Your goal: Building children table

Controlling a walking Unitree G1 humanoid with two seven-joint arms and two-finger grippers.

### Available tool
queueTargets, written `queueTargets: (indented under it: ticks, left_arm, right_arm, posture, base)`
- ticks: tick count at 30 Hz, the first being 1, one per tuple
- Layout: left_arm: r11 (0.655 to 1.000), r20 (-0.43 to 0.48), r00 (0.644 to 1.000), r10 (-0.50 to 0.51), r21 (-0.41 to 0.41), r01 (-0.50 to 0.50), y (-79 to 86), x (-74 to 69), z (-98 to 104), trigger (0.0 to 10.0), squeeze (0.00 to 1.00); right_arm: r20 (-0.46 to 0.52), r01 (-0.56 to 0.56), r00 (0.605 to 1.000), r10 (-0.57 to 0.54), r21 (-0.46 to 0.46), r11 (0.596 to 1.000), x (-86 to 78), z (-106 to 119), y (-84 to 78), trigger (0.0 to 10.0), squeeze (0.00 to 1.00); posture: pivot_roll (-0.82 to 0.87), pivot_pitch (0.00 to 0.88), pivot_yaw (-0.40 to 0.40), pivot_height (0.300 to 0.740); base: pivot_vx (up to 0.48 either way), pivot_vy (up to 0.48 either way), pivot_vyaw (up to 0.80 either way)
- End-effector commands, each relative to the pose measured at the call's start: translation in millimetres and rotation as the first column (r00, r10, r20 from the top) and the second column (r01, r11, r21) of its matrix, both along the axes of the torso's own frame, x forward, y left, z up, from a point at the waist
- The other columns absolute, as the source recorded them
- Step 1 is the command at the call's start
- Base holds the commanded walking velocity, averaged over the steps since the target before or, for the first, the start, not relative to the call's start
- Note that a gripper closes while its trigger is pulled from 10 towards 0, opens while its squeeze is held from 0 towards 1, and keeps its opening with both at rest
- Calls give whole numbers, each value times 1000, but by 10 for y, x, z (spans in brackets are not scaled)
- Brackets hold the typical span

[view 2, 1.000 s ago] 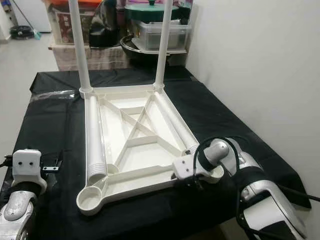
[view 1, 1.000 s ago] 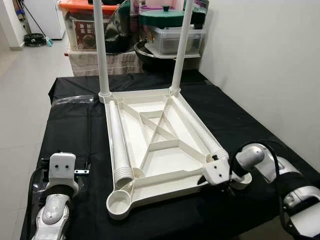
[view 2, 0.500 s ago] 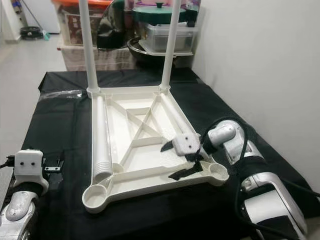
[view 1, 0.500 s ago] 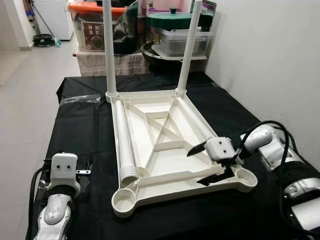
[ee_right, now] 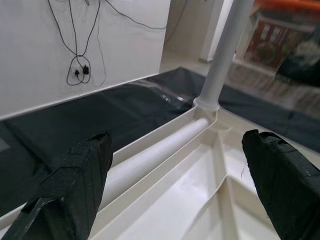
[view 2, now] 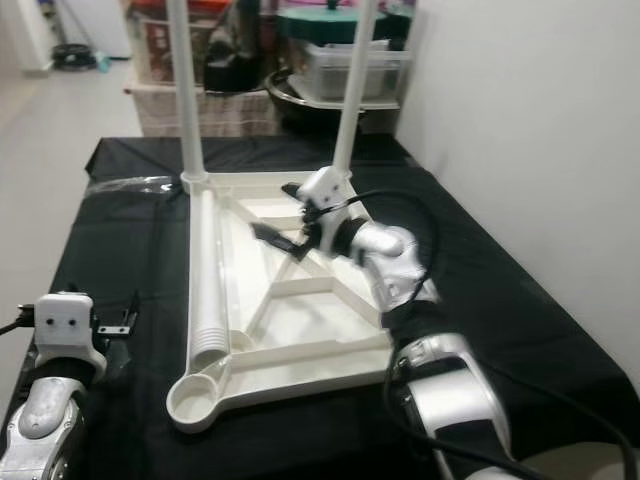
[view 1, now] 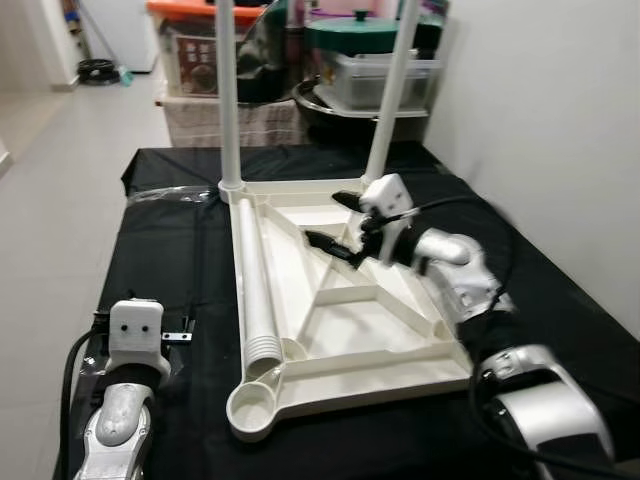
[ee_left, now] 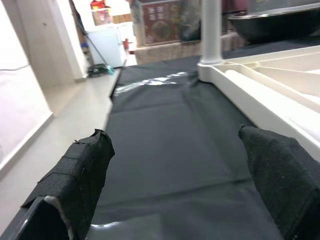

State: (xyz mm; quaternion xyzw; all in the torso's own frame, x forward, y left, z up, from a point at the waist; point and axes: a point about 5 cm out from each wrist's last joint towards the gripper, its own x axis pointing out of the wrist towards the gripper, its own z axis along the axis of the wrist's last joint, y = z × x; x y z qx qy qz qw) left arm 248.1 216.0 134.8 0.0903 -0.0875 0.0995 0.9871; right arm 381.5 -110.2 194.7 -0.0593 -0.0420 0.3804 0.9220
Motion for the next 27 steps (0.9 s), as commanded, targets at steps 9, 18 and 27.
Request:
queueTargets:
  ticks: [9, 18, 27]
  left_arm:
    - [994, 33, 997, -62, 93, 59, -161, -18, 138, 10000, 0]
    - [993, 34, 997, -68, 94, 64, -191, -39, 135, 10000, 0]
    - [993, 27, 997, -70, 97, 67, -209, -17, 122, 10000, 0]
  right_arm:
    - [-103, 331, 943, -315, 233, 914, -112, -177, 153, 10000, 0]
    - [-35, 481, 872, -487, 233, 845, -125, -120, -27, 10000, 0]
    - [-28, 482, 872, -490, 227, 846, -119, -25, -65, 10000, 0]
  posture:
    - [54, 0, -79, 740]
    - [56, 0, -83, 740]
    - [52, 0, -86, 740]
  base:
    - [0, 0, 0]
    - [0, -188, 0]
    - [0, -473, 0]
